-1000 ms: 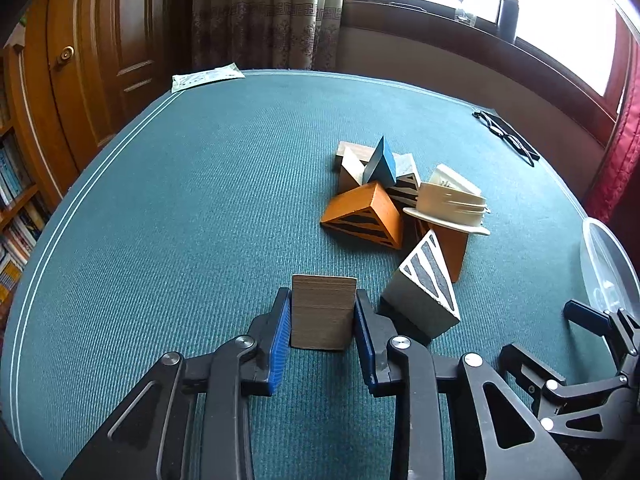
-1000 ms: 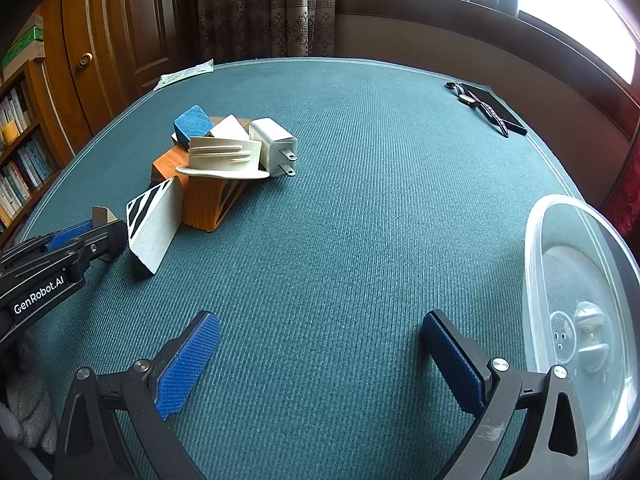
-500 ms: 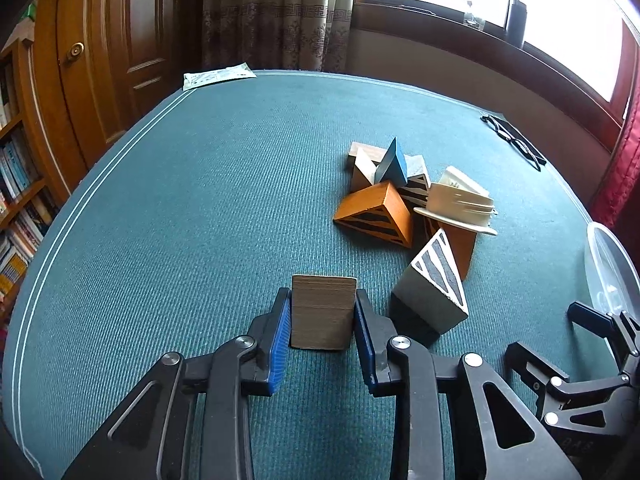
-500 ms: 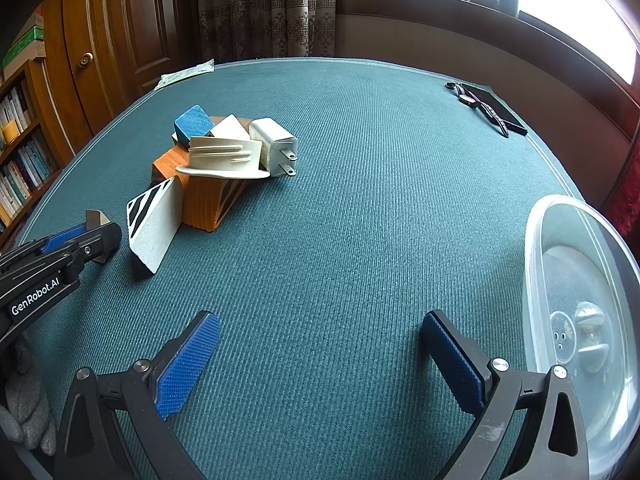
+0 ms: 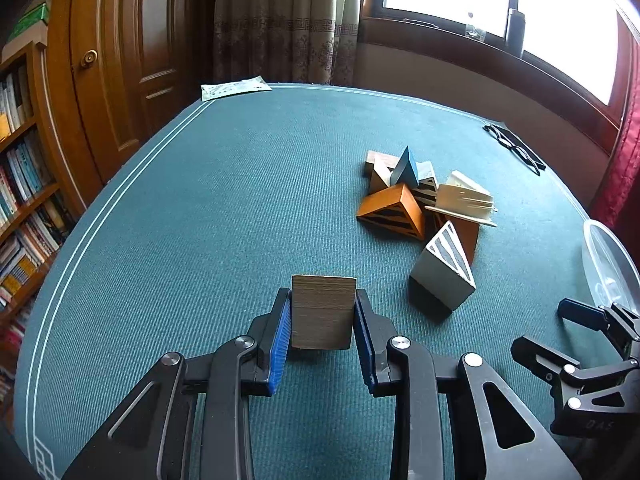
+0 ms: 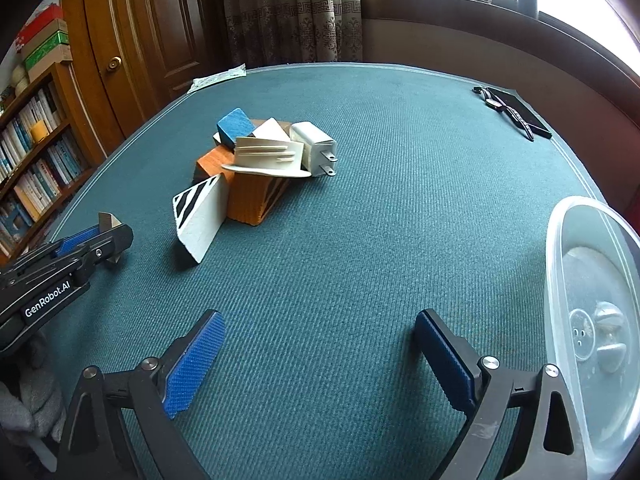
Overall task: Organize rigid objects
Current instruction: 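Hold the thin brown wooden block in the left tool while the right tool approaches the striped triangle block, then grasp the black-and-white striped triangle block with the right tool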
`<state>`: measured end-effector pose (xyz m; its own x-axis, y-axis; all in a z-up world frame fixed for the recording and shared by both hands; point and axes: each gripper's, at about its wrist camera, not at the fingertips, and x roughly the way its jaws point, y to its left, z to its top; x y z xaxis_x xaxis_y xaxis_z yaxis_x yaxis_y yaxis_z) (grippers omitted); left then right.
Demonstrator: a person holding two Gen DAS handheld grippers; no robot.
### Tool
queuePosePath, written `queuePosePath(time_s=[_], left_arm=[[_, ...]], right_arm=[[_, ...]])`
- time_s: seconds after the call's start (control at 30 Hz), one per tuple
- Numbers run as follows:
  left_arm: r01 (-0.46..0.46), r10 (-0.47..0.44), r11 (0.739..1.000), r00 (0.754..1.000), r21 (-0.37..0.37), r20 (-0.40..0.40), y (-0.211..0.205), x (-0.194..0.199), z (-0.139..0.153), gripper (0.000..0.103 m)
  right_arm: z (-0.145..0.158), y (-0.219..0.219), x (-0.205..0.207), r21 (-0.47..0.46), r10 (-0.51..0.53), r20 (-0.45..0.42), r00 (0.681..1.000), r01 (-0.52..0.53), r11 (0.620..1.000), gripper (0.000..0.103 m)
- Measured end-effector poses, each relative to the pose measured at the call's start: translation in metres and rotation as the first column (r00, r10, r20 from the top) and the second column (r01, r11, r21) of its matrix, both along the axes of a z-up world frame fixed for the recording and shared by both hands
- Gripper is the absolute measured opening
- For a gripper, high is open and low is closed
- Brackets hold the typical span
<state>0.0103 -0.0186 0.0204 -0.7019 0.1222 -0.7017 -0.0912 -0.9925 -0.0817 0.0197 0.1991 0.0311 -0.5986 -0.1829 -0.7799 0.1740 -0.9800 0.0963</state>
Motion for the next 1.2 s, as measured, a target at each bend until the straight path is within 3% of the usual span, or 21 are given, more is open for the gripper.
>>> queuePosePath(time_s=[0.47,0.8,1.07,1.2], left_arm=[[-0.051,0.051,0.998,0.999,0.048,-0.016,-0.037,0.011,0.006,0.031],[-0.053,0.055,0.996,0.998,0.070,-0.022,-0.043,0.013,0.009,0.031],[-0.052,0.053,0.996,0.998,0.070,-0.017,-0.043,0.012,0.009,0.031],[-0.051,0.052,0.996,0.999,0.071,-0.016,-0.043,0.012,0.009,0.031]], right_arm=[[0.024,-0.050,-0.020,-0.012,0.120,-0.001,0.993,-0.120,0.993,0.072],[0.013,-0.071,-0.051,-0.054,0.100,0.031,0.994,-0.098,0.994,0.051],[0.010,-0.079,-0.054,-0.033,0.085,0.018,0.996,-0.084,0.996,0.045],[0.010,-0.081,-0.056,-0.022,0.074,0.013,0.997,-0.074,0.997,0.033]])
